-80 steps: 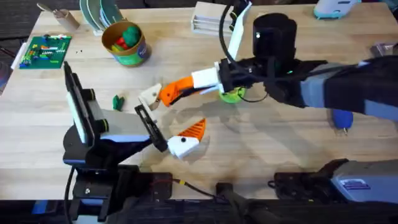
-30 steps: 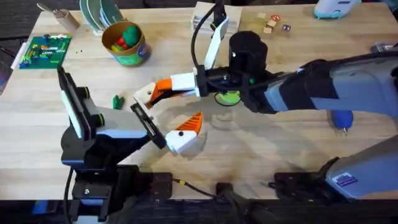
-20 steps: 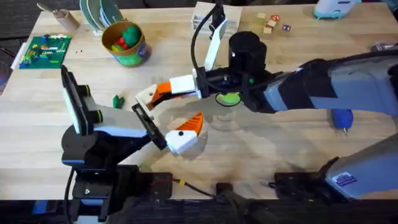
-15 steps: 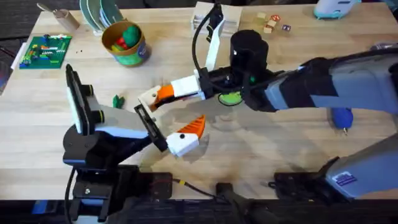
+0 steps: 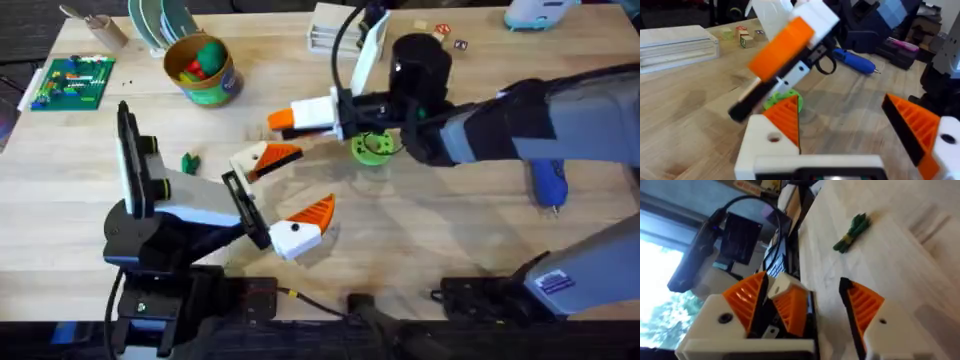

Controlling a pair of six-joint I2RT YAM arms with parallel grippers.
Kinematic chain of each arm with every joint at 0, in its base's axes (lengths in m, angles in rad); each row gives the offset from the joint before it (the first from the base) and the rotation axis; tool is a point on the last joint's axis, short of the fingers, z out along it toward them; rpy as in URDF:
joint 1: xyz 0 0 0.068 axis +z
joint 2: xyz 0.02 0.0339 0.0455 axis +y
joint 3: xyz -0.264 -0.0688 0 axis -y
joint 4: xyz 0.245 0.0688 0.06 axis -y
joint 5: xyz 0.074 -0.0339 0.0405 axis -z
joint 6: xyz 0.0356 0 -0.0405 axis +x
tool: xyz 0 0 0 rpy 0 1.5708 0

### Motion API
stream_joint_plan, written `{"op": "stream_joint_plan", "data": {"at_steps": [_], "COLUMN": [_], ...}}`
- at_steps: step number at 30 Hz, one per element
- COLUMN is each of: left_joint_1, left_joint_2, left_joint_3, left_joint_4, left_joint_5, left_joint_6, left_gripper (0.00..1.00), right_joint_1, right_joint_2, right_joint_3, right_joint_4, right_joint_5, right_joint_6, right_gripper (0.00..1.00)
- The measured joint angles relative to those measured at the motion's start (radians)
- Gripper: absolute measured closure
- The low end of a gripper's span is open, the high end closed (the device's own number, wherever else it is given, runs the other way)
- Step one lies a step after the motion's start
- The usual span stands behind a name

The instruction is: Pick up the gripper from the table and insert it into the empty holder that is missing its gripper. Then pick up a screw, insert it into the mounting hole, and use the screwdriver to tighten it. Finally, clean up the table by picking up the vegetable and placing it into the bucket.

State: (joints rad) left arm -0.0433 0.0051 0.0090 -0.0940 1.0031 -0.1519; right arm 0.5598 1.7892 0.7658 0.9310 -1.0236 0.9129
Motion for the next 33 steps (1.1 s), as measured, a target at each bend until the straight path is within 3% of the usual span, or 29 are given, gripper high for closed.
{"op": "stream_joint_plan", "data": {"at_steps": [8,9,10,14,18,25,30,31,33], "left_joint_1": [0.0,0.0,0.0,0.0,0.0,0.0,0.0,0.0,0.0], "left_joint_2": [0.0,0.0,0.0,0.0,0.0,0.0,0.0,0.0,0.0], "left_joint_3": [0.0,0.0,0.0,0.0,0.0,0.0,0.0,0.0,0.0], "left_joint_4": [0.0,0.0,0.0,0.0,0.0,0.0,0.0,0.0,0.0], "left_joint_5": [0.0,0.0,0.003,0.003,0.003,0.003,0.003,0.003,0.003], "left_joint_6": [0.0,0.0,0.0,0.0,0.0,0.0,0.0,0.0,0.0], "left_gripper": [0.008,0.008,0.008,0.008,0.008,0.008,0.007,0.008,0.009], "right_joint_1": [-0.158,-0.174,-0.229,-0.253,-0.257,-0.258,-0.258,-0.258,-0.258], "right_joint_2": [0.0,-0.004,-0.097,-0.215,-0.347,-0.5,-0.519,-0.519,-0.519], "right_joint_3": [0.071,0.094,0.18,0.27,0.333,0.341,0.344,0.344,0.344], "right_joint_4": [-0.081,-0.142,-0.543,-0.855,-1.138,-1.341,-1.396,-1.526,-1.616], "right_joint_5": [0.092,0.107,0.214,0.351,0.564,0.864,0.93,0.947,0.954], "right_joint_6": [-0.122,-0.153,-0.353,-0.544,-0.703,-0.815,-0.844,-0.881,-0.899], "right_gripper": [0.102,0.102,0.101,0.101,0.101,0.099,0.1,0.099,0.099]}}
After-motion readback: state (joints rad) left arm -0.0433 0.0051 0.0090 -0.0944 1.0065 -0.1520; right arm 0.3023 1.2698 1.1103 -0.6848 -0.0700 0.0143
